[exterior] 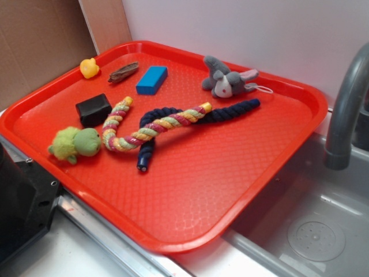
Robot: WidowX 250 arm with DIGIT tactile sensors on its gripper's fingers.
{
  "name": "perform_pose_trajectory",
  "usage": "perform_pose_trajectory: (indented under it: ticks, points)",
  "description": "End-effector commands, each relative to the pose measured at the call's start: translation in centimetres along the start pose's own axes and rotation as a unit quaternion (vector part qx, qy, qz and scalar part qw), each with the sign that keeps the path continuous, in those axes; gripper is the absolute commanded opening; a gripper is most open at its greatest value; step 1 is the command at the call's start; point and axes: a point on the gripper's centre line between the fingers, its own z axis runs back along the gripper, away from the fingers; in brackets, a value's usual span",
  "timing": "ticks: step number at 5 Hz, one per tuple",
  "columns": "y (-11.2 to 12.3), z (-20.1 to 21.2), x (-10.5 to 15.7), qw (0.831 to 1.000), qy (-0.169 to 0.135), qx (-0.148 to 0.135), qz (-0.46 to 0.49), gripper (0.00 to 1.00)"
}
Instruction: Grab the gray animal.
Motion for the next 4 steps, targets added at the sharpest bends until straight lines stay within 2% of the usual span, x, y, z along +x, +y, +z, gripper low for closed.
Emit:
perform_pose_trajectory:
  ticks: [1, 2, 3, 4]
  points:
    - [0.0, 0.0, 0.0, 1.0, 0.0, 0.0, 0.0, 1.0]
    - [0.5, -2.9, 3.3, 0.995, -0.025, 0.031, 0.095, 1.0]
    - [-0.1, -4.5, 6.7, 0.982, -0.045, -0.013, 0.184, 1.0]
    - [0.4, -6.4, 9.3, 0.948, -0.091, -0.024, 0.303, 1.0]
